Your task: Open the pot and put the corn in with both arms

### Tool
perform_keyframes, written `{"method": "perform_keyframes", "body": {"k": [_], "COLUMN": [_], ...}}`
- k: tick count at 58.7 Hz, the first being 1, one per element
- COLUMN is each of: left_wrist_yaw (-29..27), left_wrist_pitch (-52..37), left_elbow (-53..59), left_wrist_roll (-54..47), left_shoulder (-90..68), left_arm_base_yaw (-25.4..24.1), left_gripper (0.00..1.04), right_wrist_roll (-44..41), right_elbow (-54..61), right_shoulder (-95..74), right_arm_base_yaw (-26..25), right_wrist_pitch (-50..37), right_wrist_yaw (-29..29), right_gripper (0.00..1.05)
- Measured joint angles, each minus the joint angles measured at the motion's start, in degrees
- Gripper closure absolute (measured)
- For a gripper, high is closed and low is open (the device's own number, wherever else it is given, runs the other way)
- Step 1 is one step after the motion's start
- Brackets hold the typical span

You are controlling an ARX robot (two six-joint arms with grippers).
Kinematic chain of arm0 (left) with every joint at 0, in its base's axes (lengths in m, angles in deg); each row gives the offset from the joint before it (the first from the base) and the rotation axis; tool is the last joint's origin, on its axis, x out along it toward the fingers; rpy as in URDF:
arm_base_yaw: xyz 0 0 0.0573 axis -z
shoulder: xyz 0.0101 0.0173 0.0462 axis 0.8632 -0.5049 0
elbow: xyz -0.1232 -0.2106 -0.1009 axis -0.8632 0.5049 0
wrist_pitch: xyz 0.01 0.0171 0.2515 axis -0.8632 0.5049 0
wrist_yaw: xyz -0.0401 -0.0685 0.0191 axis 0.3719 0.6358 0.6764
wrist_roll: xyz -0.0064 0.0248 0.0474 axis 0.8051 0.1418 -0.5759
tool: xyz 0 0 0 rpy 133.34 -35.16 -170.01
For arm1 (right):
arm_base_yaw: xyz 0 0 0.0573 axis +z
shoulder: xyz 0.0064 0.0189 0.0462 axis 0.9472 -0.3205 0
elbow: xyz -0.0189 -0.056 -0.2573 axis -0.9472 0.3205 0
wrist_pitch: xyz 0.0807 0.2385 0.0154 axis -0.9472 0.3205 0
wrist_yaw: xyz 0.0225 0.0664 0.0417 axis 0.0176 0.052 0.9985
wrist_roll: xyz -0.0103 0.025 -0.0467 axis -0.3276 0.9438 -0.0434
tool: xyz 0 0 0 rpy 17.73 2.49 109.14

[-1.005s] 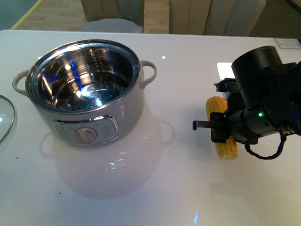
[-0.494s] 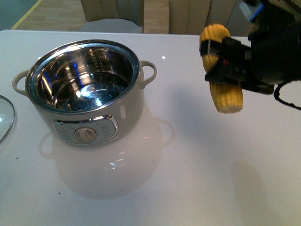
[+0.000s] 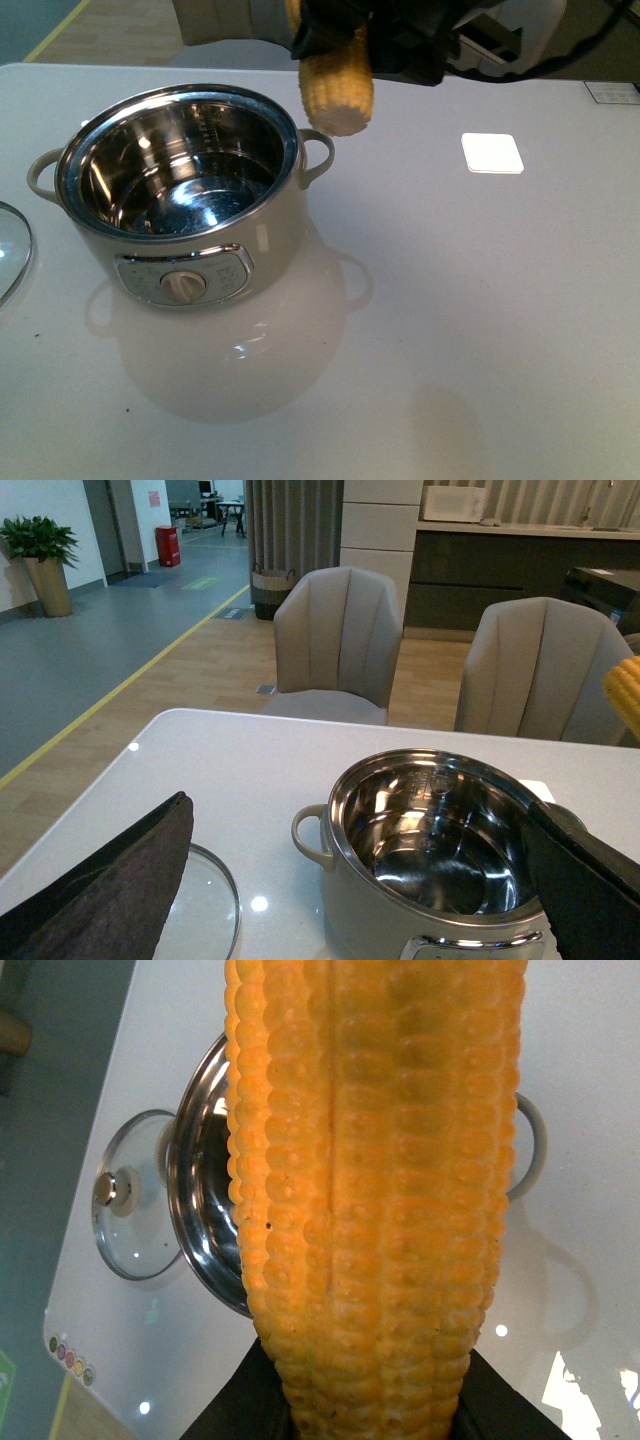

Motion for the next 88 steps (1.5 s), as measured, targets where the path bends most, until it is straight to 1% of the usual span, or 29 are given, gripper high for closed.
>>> {"method": "perform_keyframes", "body": {"k": [17,35,54,70,75,88], "left_wrist_yaw": [0.0,0.0,0.0,0.0,0.0,0.0], "left_wrist_pitch": [0.0,0.0,0.0,0.0,0.0,0.0], "left_elbow": [0.0,0.0,0.0,0.0,0.0,0.0], "left_wrist_roll": [0.0,0.0,0.0,0.0,0.0,0.0], "left_shoulder": [0.0,0.0,0.0,0.0,0.0,0.0], "left_arm_base_yaw": [0.0,0.0,0.0,0.0,0.0,0.0], "left_gripper": [0.07,0.07,0.07,0.07,0.07,0.07], "right_wrist_roll": [2.16,3.52,6.08,9.07,9.35,10.29], "right_elbow": [-7.85,-17.07,-22.43,-27.96,-29.31,-31.58], "right_shoulder": [-6.88,-15.54,-20.96,-24.9,-25.66,-27.69], "right_arm_base_yaw": [2.21,5.62,8.13,8.61,8.72,8.98], "right_wrist_pitch": [3.56,7.93,10.88,14.34,14.99,16.15], "right_wrist_yaw": [-1.22,-2.89,-1.7,-0.72,-0.74,-0.72], "right_gripper": [0.84,0.84,0.84,0.84,0.84,0.77]}}
